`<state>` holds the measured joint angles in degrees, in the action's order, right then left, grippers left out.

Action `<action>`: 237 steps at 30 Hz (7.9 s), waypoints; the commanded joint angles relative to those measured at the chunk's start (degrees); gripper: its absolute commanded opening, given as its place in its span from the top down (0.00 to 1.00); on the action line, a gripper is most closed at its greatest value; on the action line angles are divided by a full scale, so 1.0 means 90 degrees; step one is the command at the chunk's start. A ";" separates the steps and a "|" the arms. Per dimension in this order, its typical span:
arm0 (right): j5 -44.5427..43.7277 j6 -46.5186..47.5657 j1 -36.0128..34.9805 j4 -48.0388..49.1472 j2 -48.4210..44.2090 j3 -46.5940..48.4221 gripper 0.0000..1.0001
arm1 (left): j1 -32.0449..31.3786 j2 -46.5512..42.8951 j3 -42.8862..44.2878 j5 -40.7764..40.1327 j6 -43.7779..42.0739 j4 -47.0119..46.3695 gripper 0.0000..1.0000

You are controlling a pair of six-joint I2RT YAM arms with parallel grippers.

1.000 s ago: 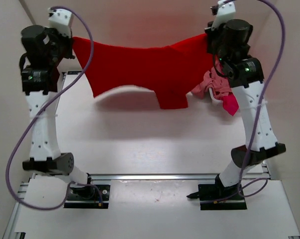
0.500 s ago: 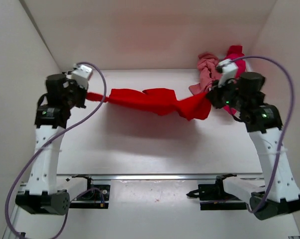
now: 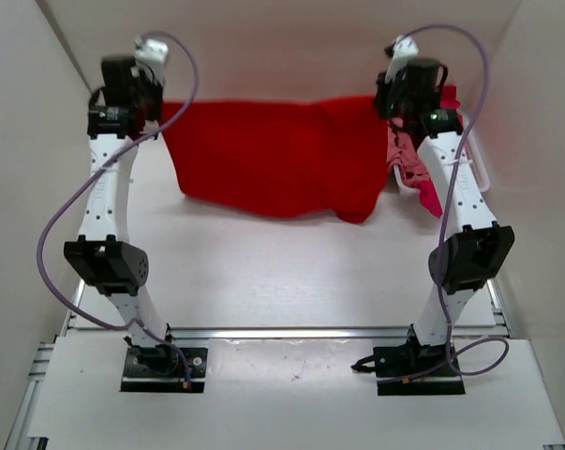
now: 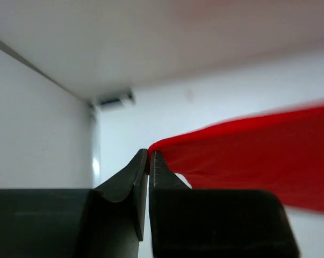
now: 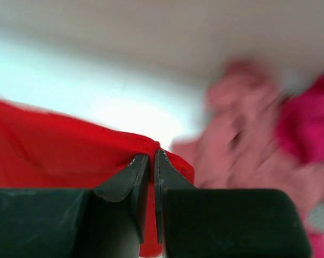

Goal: Fold and stack the t-shirts
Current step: Flatten out the tshirt, then grap the side of the flattened tshirt closest away from the robot with both arms, then fold the flattened tshirt in 1/3 of the way

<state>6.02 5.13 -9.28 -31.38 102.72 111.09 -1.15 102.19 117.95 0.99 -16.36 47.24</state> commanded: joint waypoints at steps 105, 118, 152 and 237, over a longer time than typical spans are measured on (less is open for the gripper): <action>0.0854 -0.0404 -0.0112 -0.0245 -0.0446 -0.5770 0.67 | 0.1338 -0.0760 -0.6817 -0.0100 0.0070 0.0053 0.62; 0.1274 -0.0160 0.0601 -0.1972 -0.1733 -0.6657 1.00 | 0.1543 -0.1285 -0.7324 -0.0442 -0.0554 -0.0113 0.93; 0.2173 -0.0979 -0.2094 -0.1583 -0.1053 -0.4872 0.56 | 0.0615 -0.2419 -0.6953 -0.1371 -0.0712 0.0229 0.01; 0.0004 -0.0511 -0.0766 -0.1123 -0.2751 -0.6650 0.47 | -0.4404 0.2366 -0.2090 -0.2083 -0.0731 -0.1411 0.01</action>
<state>6.17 1.02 -15.46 -42.70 79.79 51.75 -42.65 124.51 98.96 -13.15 -24.95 37.19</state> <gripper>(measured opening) 0.533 0.987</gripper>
